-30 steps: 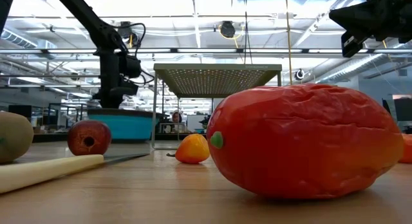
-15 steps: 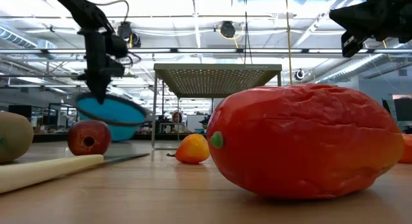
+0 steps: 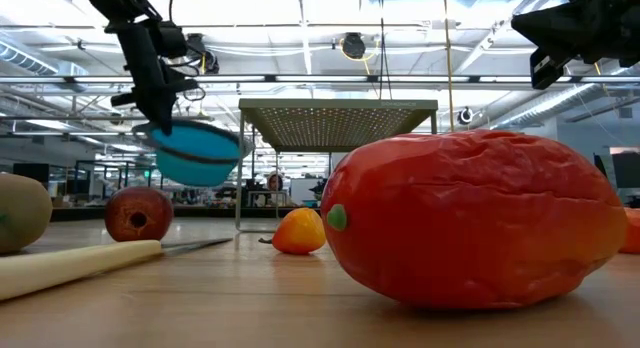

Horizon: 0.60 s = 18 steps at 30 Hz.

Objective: Pick & Place Fruit
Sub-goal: Put the blue strainer bowl on the shelf

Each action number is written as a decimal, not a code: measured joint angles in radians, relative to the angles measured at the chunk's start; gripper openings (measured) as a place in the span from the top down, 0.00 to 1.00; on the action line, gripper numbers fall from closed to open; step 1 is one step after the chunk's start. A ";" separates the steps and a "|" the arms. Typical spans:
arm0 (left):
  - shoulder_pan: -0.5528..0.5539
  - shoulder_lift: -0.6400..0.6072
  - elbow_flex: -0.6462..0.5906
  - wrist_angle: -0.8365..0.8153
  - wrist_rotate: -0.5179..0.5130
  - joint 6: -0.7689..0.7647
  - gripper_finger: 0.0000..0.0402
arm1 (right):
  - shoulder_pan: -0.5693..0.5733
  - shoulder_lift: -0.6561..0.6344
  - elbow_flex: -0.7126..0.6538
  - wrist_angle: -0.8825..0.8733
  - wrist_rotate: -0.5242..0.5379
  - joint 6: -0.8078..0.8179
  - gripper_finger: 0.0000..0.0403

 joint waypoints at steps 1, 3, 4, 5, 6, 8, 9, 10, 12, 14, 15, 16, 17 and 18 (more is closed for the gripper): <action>0.000 -0.004 0.000 0.012 -0.006 -0.024 0.99 | 0.000 0.000 0.000 0.000 0.000 0.000 0.99; 0.000 -0.013 0.000 0.040 -0.021 -0.071 0.99 | 0.000 0.000 0.000 0.000 0.000 0.000 0.99; 0.000 -0.017 0.000 0.052 -0.025 -0.095 0.99 | 0.000 0.000 0.000 0.000 0.000 0.000 0.99; 0.000 -0.023 0.000 0.065 -0.030 -0.120 0.99 | 0.000 0.000 0.000 0.000 0.000 0.000 0.99; 0.000 -0.030 0.000 0.080 -0.033 -0.142 0.99 | 0.000 0.000 0.000 0.000 0.000 0.000 0.99; 0.000 -0.047 0.000 0.116 -0.033 -0.186 0.99 | 0.000 0.000 0.000 0.000 0.000 0.000 0.99; 0.000 -0.057 0.000 0.138 -0.033 -0.208 0.99 | 0.000 0.000 0.000 0.000 0.000 0.000 0.99; 0.000 -0.064 0.000 0.157 -0.033 -0.233 0.99 | 0.000 0.000 0.000 0.000 0.000 0.000 0.99; 0.000 -0.080 0.000 0.198 -0.034 -0.288 0.99 | 0.000 0.000 0.000 0.000 0.000 0.000 0.99; 0.000 -0.093 0.000 0.246 -0.032 -0.357 0.99 | 0.000 0.000 0.000 0.000 0.000 0.000 0.99; 0.000 -0.097 0.001 0.270 -0.032 -0.390 0.99 | 0.000 0.000 0.000 0.000 0.000 0.000 0.99; 0.000 -0.101 0.001 0.293 -0.032 -0.427 0.99 | 0.000 0.000 0.000 0.000 0.000 0.000 0.99; 0.000 -0.104 0.001 0.318 -0.029 -0.460 0.99 | 0.000 0.000 0.000 0.000 0.000 0.000 0.99; 0.000 -0.106 0.001 0.342 -0.021 -0.492 0.99 | 0.000 0.000 0.000 0.000 0.000 0.000 0.99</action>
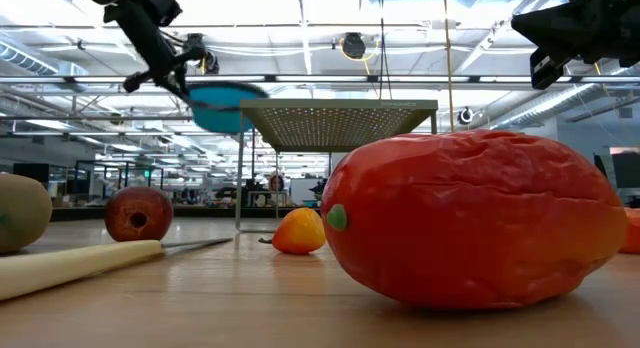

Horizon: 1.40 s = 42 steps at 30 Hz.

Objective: Pick & Place Fruit
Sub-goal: Put the blue strainer bowl on the shelf

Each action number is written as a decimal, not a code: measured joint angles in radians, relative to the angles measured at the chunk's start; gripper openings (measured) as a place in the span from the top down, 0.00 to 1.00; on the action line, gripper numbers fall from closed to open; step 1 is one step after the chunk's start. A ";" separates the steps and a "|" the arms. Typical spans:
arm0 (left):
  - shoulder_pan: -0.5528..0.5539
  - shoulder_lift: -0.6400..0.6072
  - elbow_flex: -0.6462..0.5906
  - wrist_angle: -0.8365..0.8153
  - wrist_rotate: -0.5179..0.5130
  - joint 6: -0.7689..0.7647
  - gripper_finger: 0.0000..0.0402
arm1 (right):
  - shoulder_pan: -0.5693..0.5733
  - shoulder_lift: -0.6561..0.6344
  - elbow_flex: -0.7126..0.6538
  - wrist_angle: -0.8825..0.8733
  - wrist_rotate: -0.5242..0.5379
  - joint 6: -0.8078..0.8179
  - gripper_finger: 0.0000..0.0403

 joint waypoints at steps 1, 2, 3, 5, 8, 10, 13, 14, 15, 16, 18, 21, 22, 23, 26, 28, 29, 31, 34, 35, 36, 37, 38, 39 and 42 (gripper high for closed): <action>0.000 -0.001 0.000 0.025 0.011 -0.028 0.99 | 0.000 0.000 0.000 0.000 0.000 0.000 0.99; 0.000 -0.001 0.000 0.053 0.030 -0.054 0.99 | 0.000 0.000 0.000 0.000 0.000 0.000 0.99; 0.000 -0.001 0.000 0.082 0.052 -0.079 0.99 | 0.000 0.000 0.000 0.000 0.000 0.000 0.99; 0.000 -0.001 0.000 0.135 0.098 -0.128 0.99 | 0.000 0.000 0.000 0.000 0.000 0.000 0.99; 0.000 -0.001 0.000 0.207 0.158 -0.191 0.99 | 0.000 0.000 0.000 0.000 0.000 0.000 0.99; 0.000 -0.001 0.000 0.243 0.203 -0.238 0.99 | 0.000 0.000 0.000 0.000 0.000 0.000 0.99; 0.000 -0.001 0.000 0.292 0.270 -0.300 0.99 | 0.000 0.000 0.000 0.000 0.000 0.000 0.99; 0.000 -0.001 0.000 0.305 0.290 -0.321 0.99 | 0.000 0.000 0.000 0.000 0.000 0.000 0.99; -0.003 -0.001 0.000 0.314 0.305 -0.338 0.99 | 0.000 0.000 0.000 0.000 0.000 0.000 0.99; -0.008 -0.001 0.000 0.321 0.319 -0.353 0.99 | 0.000 0.000 0.000 0.000 0.000 0.000 0.99; -0.020 0.000 0.000 0.332 0.342 -0.374 0.99 | 0.000 0.000 0.000 0.000 0.000 0.000 0.99; -0.041 0.000 0.000 0.333 0.385 -0.394 0.99 | 0.000 0.000 0.000 0.000 0.000 0.000 0.99; -0.047 0.000 0.000 0.332 0.400 -0.402 0.99 | 0.000 0.000 0.000 0.000 0.000 0.000 0.99; -0.055 0.000 0.000 0.333 0.412 -0.410 0.99 | 0.000 0.000 0.000 0.000 0.000 0.000 0.99; -0.077 0.000 0.000 0.334 0.445 -0.415 0.99 | 0.000 0.000 0.000 0.000 0.000 0.000 0.99; -0.087 0.000 0.000 0.335 0.478 -0.425 0.99 | 0.000 0.000 0.000 0.000 0.000 0.000 0.99; -0.091 0.000 0.000 0.336 0.498 -0.433 0.99 | 0.000 0.000 0.000 0.000 0.000 0.000 0.99; -0.095 0.000 0.000 0.338 0.537 -0.447 0.99 | 0.000 0.000 0.000 0.000 0.000 0.000 0.99; -0.099 0.000 0.000 0.338 0.560 -0.466 0.99 | 0.000 0.000 0.000 0.000 0.000 0.000 0.99; -0.100 0.000 0.000 0.338 0.562 -0.467 0.99 | 0.000 0.000 0.000 0.000 0.000 0.000 0.99; -0.103 0.000 0.000 0.338 0.566 -0.469 0.99 | 0.000 0.000 0.000 0.000 0.000 0.000 0.99; -0.106 0.000 0.000 0.338 0.568 -0.470 0.99 | 0.000 0.000 0.000 0.000 0.000 0.000 0.99; -0.109 0.000 0.000 0.339 0.569 -0.470 0.99 | 0.000 0.000 0.000 0.000 0.000 0.000 0.99; -0.115 0.000 0.000 0.339 0.569 -0.470 0.99 | 0.000 0.000 0.000 0.000 0.000 0.000 0.99; -0.140 0.000 0.000 0.338 0.568 -0.470 0.99 | 0.000 0.000 0.000 0.000 0.000 0.000 0.99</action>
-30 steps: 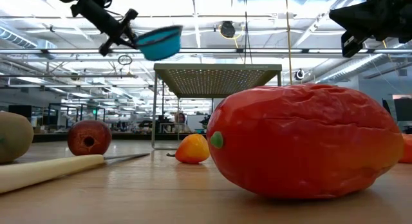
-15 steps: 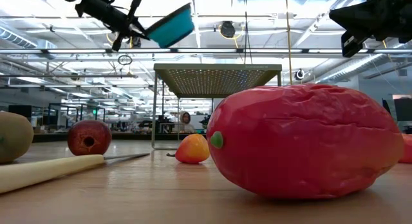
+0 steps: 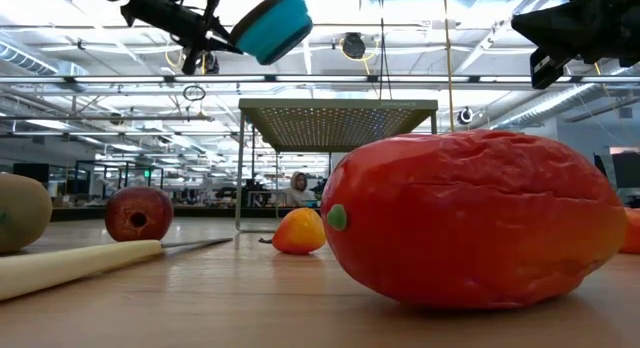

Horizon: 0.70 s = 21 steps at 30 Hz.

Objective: Pick & Place Fruit
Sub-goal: Put the blue strainer bowl on the shelf

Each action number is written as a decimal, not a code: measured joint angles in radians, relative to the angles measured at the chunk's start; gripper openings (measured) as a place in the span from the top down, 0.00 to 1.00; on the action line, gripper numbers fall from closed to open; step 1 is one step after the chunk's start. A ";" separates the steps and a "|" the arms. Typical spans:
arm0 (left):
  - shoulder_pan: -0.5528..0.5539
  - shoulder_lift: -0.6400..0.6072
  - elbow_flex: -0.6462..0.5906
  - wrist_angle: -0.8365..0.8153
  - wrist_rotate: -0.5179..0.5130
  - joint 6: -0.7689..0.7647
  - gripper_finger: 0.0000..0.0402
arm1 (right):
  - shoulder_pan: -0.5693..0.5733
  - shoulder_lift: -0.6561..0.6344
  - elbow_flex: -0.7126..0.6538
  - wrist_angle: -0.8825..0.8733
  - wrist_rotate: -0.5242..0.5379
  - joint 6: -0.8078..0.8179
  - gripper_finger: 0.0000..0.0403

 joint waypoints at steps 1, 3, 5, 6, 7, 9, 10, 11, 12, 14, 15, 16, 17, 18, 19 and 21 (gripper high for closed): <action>-0.011 0.000 0.000 0.000 0.000 0.000 0.99 | 0.000 0.000 0.000 0.000 0.000 0.000 0.99; -0.037 0.009 0.001 0.002 0.000 0.001 0.99 | 0.000 0.000 0.000 0.000 0.000 0.000 0.99; -0.065 0.027 0.001 0.002 -0.006 0.003 0.99 | 0.000 0.000 0.000 0.000 0.000 0.000 0.99; -0.075 0.037 0.001 0.000 -0.011 0.003 0.99 | 0.000 0.000 0.000 0.000 0.000 0.000 0.99; -0.085 0.049 0.001 0.001 -0.011 0.003 0.99 | 0.000 0.000 0.000 0.000 0.000 0.000 0.99; -0.097 0.074 0.001 0.018 -0.004 0.003 0.99 | 0.000 0.000 0.000 0.000 0.000 0.000 0.99; -0.100 0.087 0.001 0.032 0.000 -0.002 0.99 | 0.000 0.000 0.000 0.000 0.000 0.000 0.99; -0.103 0.099 0.001 0.045 0.002 -0.010 0.99 | 0.000 0.000 0.000 0.000 0.000 0.000 0.99; -0.103 0.109 0.001 0.058 0.006 -0.016 0.99 | 0.000 0.000 0.000 0.000 0.000 0.000 0.99; -0.103 0.137 0.022 0.051 0.016 -0.014 0.99 | 0.000 0.000 0.000 0.000 0.000 0.000 0.99; -0.104 0.152 0.041 0.040 0.017 -0.008 0.99 | 0.000 0.000 0.000 0.000 0.000 0.000 0.99; -0.104 0.167 0.063 0.025 0.018 0.001 0.99 | 0.000 0.000 0.000 0.000 0.000 0.000 0.99; -0.104 0.184 0.093 0.006 0.021 0.014 0.99 | 0.000 0.000 0.000 0.000 0.000 0.000 0.99; -0.104 0.202 0.126 -0.012 0.022 0.030 0.99 | 0.000 0.000 0.000 0.000 0.000 0.000 0.99; -0.104 0.222 0.165 -0.032 0.024 0.050 0.99 | 0.000 0.000 0.000 0.000 0.000 0.000 0.99; -0.106 0.262 0.242 -0.086 0.026 0.087 0.99 | 0.000 0.000 0.000 0.000 0.000 0.000 0.99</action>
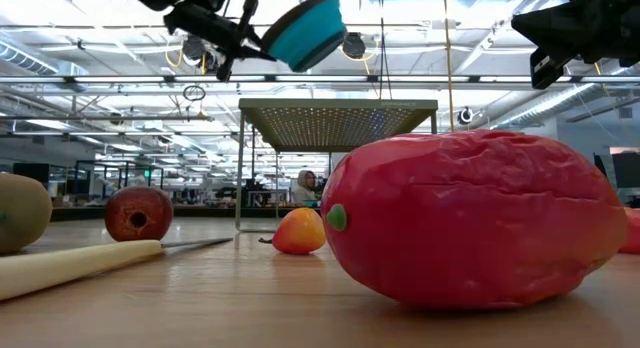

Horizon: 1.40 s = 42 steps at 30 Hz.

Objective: Pick & Place Fruit
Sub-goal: Put the blue strainer bowl on the shelf

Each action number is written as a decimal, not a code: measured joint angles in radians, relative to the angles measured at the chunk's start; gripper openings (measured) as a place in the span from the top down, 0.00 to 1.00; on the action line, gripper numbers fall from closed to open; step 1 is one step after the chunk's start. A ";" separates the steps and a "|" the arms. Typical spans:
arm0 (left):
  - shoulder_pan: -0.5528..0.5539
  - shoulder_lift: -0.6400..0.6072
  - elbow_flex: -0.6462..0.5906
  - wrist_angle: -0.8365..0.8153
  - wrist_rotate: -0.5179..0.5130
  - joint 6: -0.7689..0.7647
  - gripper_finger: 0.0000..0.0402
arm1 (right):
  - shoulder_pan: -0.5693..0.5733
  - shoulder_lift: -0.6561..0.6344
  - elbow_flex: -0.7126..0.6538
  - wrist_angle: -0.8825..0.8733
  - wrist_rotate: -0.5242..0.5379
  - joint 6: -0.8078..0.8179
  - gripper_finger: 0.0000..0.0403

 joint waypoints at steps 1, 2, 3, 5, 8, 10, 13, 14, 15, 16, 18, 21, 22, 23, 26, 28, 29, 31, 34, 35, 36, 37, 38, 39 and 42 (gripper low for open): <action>0.000 0.023 0.041 -0.031 0.001 0.017 0.99 | 0.000 0.000 0.000 0.000 0.000 0.000 0.99; -0.001 0.044 0.079 -0.058 0.000 0.035 0.99 | 0.000 0.000 0.000 0.000 0.000 0.000 0.99; -0.001 0.067 0.117 -0.087 -0.001 0.049 0.99 | 0.000 0.000 0.000 0.000 0.000 0.000 0.99; -0.001 0.107 0.186 -0.138 -0.001 0.066 0.99 | 0.000 0.000 0.000 0.000 0.000 0.000 0.99; -0.003 0.163 0.275 -0.211 -0.004 0.092 0.99 | 0.000 0.000 0.000 0.000 0.000 0.000 0.99; -0.010 0.201 0.327 -0.267 -0.023 0.116 0.99 | 0.000 0.000 0.000 0.000 0.000 0.000 0.99; -0.024 0.250 0.395 -0.382 -0.052 0.164 0.99 | 0.000 0.000 0.000 0.000 0.000 0.000 0.99; -0.030 0.266 0.418 -0.414 -0.063 0.181 0.99 | 0.000 0.000 0.000 0.000 0.000 0.000 0.99; -0.037 0.279 0.438 -0.446 -0.073 0.198 0.99 | 0.000 0.000 0.000 0.000 0.000 0.000 0.99; -0.042 0.292 0.454 -0.477 -0.079 0.215 0.99 | 0.000 0.000 0.000 0.000 0.000 0.000 0.99; -0.054 0.315 0.480 -0.529 -0.095 0.240 0.99 | 0.000 0.000 0.000 0.000 0.000 0.000 0.99; -0.071 0.341 0.503 -0.570 -0.107 0.265 0.99 | 0.000 0.000 0.000 0.000 0.000 0.000 0.99; -0.076 0.345 0.505 -0.579 -0.109 0.269 0.99 | 0.000 0.000 0.000 0.000 0.000 0.000 0.99; -0.082 0.349 0.506 -0.583 -0.112 0.274 0.99 | 0.000 0.000 0.000 0.000 0.000 0.000 0.99; -0.098 0.355 0.507 -0.616 -0.126 0.295 0.99 | 0.000 0.000 0.000 0.000 0.000 0.000 0.99; -0.110 0.358 0.507 -0.638 -0.136 0.311 0.99 | 0.000 0.000 0.000 -0.003 0.000 0.000 0.99; -0.116 0.358 0.507 -0.653 -0.141 0.320 0.99 | 0.000 0.000 0.000 -0.005 0.000 0.000 0.99; -0.129 0.357 0.507 -0.683 -0.150 0.337 0.99 | 0.000 0.000 0.000 -0.007 0.000 0.000 0.99; -0.146 0.357 0.507 -0.718 -0.150 0.365 0.99 | 0.000 0.000 0.000 -0.007 0.000 0.000 0.99; -0.152 0.357 0.507 -0.730 -0.150 0.375 0.99 | 0.000 0.000 0.000 -0.007 0.000 0.000 0.99; -0.158 0.357 0.507 -0.736 -0.150 0.384 0.99 | 0.000 0.000 0.000 -0.007 0.000 0.000 0.99; -0.164 0.357 0.507 -0.742 -0.150 0.394 0.99 | 0.000 0.000 0.000 -0.007 0.000 0.000 0.99; -0.170 0.357 0.507 -0.752 -0.150 0.408 0.99 | 0.000 0.000 0.000 -0.007 0.000 0.000 0.99; -0.175 0.357 0.507 -0.764 -0.150 0.420 0.99 | 0.000 0.000 0.000 -0.007 0.000 0.000 0.99; -0.185 0.357 0.507 -0.774 -0.149 0.459 0.99 | 0.000 0.000 0.000 -0.007 0.000 0.000 0.99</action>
